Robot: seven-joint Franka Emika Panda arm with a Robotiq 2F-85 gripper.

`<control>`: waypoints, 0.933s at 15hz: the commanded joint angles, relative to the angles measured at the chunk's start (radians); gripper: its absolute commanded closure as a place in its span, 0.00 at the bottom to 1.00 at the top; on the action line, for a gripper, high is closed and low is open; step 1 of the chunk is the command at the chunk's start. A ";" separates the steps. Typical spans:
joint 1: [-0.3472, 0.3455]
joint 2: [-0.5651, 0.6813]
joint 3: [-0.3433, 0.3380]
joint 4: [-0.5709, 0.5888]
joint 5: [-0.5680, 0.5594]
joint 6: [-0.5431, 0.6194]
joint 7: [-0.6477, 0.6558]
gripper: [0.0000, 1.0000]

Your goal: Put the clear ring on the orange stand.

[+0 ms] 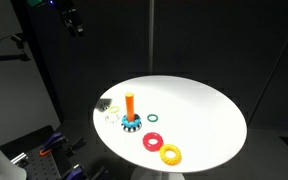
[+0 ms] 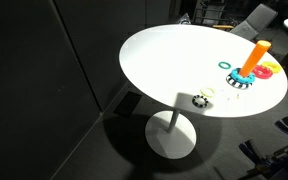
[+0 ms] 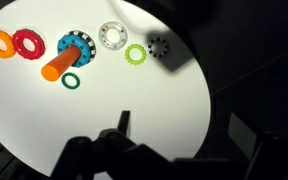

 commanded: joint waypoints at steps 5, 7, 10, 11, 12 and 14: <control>-0.005 0.059 -0.023 0.032 -0.025 -0.024 0.029 0.00; -0.016 0.089 -0.028 0.031 -0.040 -0.026 0.042 0.00; -0.022 0.139 -0.044 0.019 -0.050 -0.021 0.048 0.00; -0.021 0.159 -0.051 0.017 -0.047 -0.024 0.044 0.00; -0.019 0.178 -0.059 0.017 -0.044 -0.031 0.042 0.00; -0.016 0.208 -0.080 0.005 -0.030 -0.043 0.028 0.00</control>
